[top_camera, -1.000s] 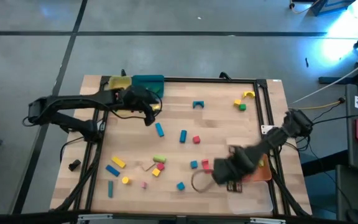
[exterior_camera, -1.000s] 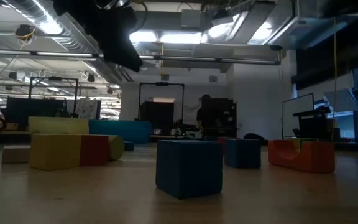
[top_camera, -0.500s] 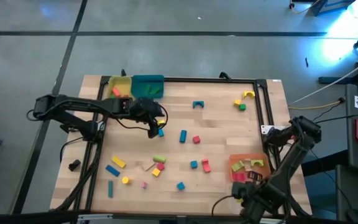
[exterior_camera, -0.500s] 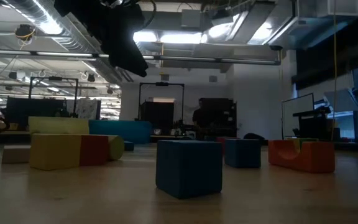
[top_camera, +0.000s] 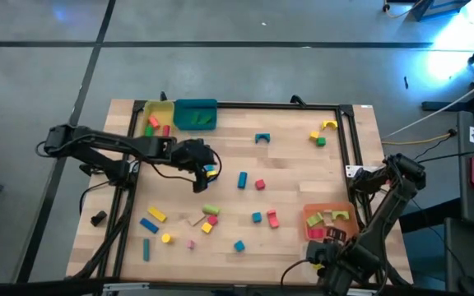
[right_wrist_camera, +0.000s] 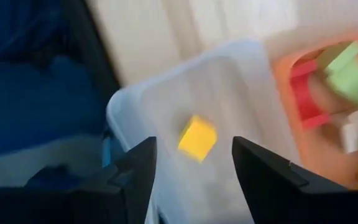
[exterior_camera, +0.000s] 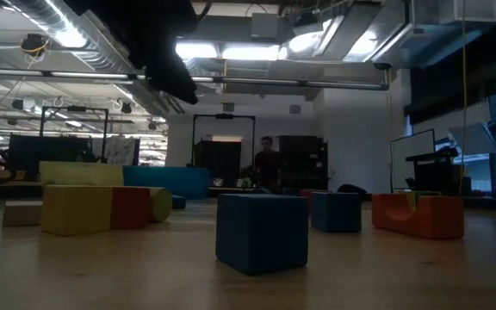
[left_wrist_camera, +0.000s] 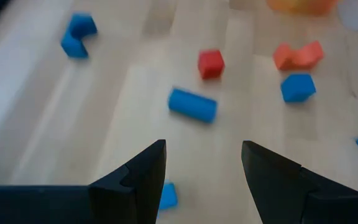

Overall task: Sort blocks by size
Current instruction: Put the pink rectangular block into the blue bin

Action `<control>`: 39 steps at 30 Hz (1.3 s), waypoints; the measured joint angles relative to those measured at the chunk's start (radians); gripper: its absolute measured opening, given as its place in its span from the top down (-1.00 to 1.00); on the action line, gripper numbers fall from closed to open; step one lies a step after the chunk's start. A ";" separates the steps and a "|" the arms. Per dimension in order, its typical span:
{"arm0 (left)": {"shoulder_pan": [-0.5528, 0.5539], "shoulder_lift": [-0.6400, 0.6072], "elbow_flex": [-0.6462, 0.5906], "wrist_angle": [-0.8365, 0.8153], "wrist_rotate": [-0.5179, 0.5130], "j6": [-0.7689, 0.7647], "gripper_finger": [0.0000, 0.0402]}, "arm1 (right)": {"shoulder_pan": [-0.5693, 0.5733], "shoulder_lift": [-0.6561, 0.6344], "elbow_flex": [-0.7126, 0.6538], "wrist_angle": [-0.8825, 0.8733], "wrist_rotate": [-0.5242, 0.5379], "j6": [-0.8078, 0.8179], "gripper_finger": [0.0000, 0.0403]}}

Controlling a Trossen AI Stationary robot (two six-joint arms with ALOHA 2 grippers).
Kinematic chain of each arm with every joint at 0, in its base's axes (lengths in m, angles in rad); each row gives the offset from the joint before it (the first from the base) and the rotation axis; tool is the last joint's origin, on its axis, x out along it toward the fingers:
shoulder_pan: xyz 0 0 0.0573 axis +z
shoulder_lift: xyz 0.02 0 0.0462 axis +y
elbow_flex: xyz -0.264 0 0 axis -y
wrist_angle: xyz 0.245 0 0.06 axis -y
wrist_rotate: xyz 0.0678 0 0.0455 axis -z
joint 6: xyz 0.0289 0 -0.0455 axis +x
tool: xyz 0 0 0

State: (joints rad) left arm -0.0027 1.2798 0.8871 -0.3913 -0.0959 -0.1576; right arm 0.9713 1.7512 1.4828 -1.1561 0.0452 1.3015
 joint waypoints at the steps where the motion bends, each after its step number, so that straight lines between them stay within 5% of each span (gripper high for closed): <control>1: -0.011 -0.003 0.000 -0.027 0.000 -0.024 0.03 | -0.005 0.000 0.000 -0.008 0.040 -0.005 -0.04; 9: -0.130 -0.013 0.000 -0.333 0.043 -0.302 0.03 | -0.126 0.000 0.000 -0.048 0.301 -0.327 0.02; 15: -0.262 -0.013 0.000 -0.378 0.148 -0.364 0.03 | -0.276 0.000 0.000 -0.040 0.314 -0.697 0.02; 24: -0.462 -0.010 0.000 -0.299 0.160 -0.437 0.03 | -0.458 0.000 0.000 0.057 0.312 -1.048 0.02; 39: -0.585 -0.003 0.001 -0.151 0.155 -1.483 0.03 | -0.608 0.000 0.000 0.135 0.214 -1.162 0.02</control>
State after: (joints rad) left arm -0.5876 1.2764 0.8879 -0.5426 0.0588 -1.6404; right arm 0.3636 1.7508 1.4830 -1.0215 0.2588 0.1397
